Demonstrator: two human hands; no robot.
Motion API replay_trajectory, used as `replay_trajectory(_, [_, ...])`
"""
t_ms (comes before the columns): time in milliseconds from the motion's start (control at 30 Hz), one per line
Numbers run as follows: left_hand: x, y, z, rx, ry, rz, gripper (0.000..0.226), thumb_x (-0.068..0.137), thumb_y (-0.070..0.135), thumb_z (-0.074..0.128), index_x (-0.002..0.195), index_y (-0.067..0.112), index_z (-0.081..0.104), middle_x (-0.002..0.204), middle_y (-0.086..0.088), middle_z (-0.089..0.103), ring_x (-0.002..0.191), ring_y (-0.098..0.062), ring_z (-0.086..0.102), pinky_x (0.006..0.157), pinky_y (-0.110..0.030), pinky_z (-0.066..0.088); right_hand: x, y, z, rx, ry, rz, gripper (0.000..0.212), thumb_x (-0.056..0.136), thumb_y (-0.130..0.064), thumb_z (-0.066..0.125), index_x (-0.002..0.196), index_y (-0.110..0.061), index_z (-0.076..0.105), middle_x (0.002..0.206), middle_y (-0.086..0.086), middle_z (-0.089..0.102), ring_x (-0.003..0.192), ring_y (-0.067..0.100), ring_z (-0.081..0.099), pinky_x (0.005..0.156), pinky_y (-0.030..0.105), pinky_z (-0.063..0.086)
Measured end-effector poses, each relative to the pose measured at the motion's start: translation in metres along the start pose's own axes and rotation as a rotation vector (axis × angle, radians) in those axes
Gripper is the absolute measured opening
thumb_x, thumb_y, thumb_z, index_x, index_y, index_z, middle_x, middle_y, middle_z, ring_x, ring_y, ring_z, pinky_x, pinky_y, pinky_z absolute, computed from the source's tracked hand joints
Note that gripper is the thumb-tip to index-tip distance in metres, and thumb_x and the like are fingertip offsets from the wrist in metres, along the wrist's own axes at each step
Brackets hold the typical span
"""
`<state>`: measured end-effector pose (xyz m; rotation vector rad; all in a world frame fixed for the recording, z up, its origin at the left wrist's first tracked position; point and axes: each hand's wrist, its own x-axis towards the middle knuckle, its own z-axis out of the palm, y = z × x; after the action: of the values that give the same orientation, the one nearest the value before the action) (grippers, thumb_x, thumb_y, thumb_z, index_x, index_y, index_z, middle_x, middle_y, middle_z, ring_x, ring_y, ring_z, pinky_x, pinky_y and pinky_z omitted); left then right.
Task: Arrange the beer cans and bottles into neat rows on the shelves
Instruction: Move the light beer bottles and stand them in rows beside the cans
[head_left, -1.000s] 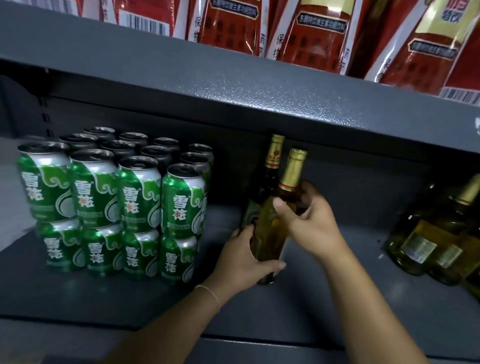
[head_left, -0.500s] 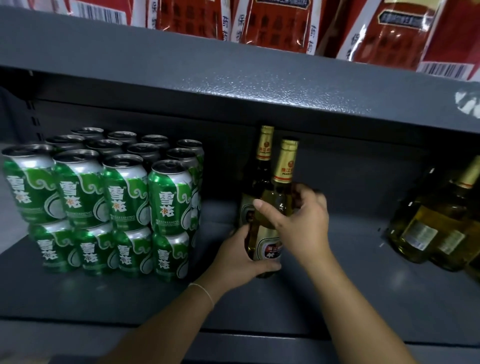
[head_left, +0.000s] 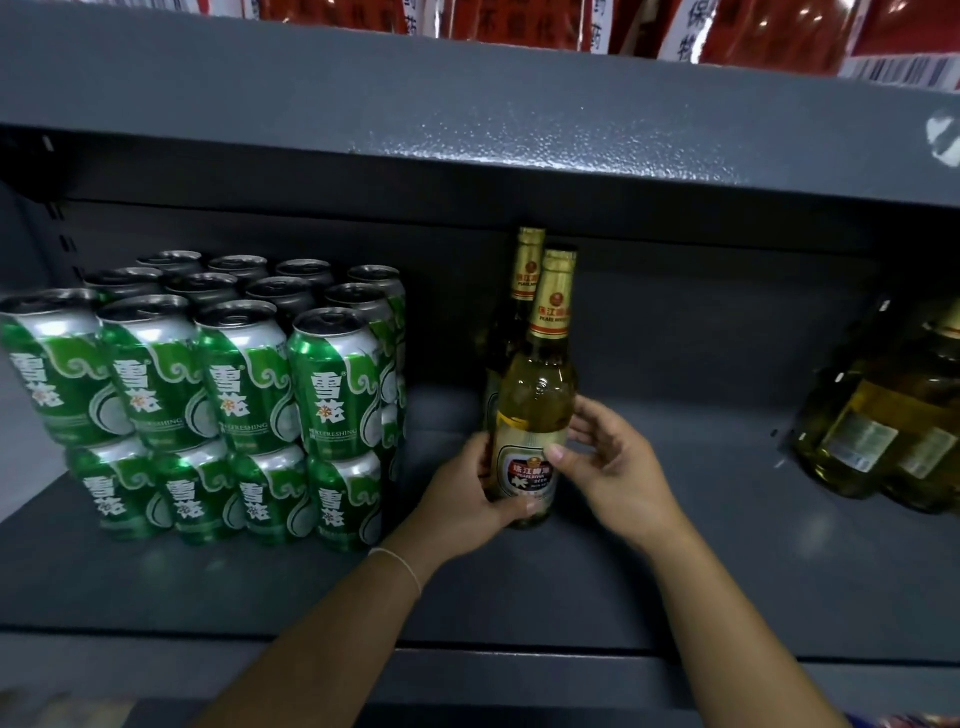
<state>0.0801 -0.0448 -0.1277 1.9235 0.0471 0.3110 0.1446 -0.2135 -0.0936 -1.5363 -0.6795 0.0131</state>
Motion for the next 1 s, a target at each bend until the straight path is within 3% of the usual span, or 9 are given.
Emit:
replay_trajectory(233, [-0.001, 0.001, 0.004, 0.063, 0.055, 0.017, 0.065, 0.069, 0.019, 0.085, 0.125, 0.028, 0.053, 0.110, 0.015, 0.068, 0.099, 0.005, 0.064, 0.093, -0.028, 0.054, 0.001, 0.005, 0.005, 0.003, 0.004, -0.021, 0.050, 0.085, 0.005, 0.068, 0.126, -0.023, 0.057, 0.123, 0.001, 0.066, 0.121, 0.017, 0.059, 0.090, 0.019, 0.051])
replay_trajectory(467, [0.001, -0.004, 0.006, 0.082, 0.092, 0.022, 0.066, 0.065, 0.027, 0.086, 0.121, 0.032, 0.052, 0.110, 0.015, 0.069, 0.101, 0.002, 0.065, 0.093, -0.032, 0.054, 0.000, 0.007, 0.007, 0.000, -0.030, -0.024, 0.054, 0.087, 0.006, 0.065, 0.135, -0.014, 0.051, 0.125, 0.007, 0.066, 0.120, 0.020, 0.061, 0.099, 0.034, 0.051])
replay_trajectory(700, [0.003, -0.005, 0.005, 0.089, 0.081, 0.026, 0.065, 0.069, 0.022, 0.083, 0.125, 0.029, 0.051, 0.113, 0.013, 0.068, 0.104, -0.001, 0.064, 0.096, -0.035, 0.053, -0.002, 0.005, 0.013, 0.021, 0.016, -0.016, 0.054, 0.084, 0.010, 0.067, 0.121, -0.028, 0.056, 0.116, -0.005, 0.069, 0.111, 0.005, 0.064, 0.091, 0.020, 0.052])
replay_trajectory(867, [0.004, -0.007, 0.006, 0.110, 0.113, 0.031, 0.065, 0.069, 0.022, 0.082, 0.125, 0.029, 0.049, 0.115, 0.011, 0.067, 0.106, -0.005, 0.063, 0.096, -0.037, 0.052, -0.002, 0.006, 0.016, 0.006, 0.016, -0.004, 0.054, 0.086, 0.005, 0.067, 0.121, -0.033, 0.056, 0.119, -0.008, 0.068, 0.117, 0.007, 0.061, 0.097, 0.023, 0.050])
replay_trajectory(1000, [0.003, -0.009, 0.005, 0.108, 0.101, 0.033, 0.066, 0.069, 0.026, 0.081, 0.126, 0.030, 0.048, 0.116, 0.011, 0.066, 0.106, -0.005, 0.063, 0.096, -0.037, 0.052, -0.002, 0.004, 0.017, -0.008, 0.025, -0.005, 0.053, 0.086, 0.007, 0.067, 0.122, -0.032, 0.056, 0.116, -0.011, 0.068, 0.113, 0.002, 0.062, 0.093, 0.019, 0.050])
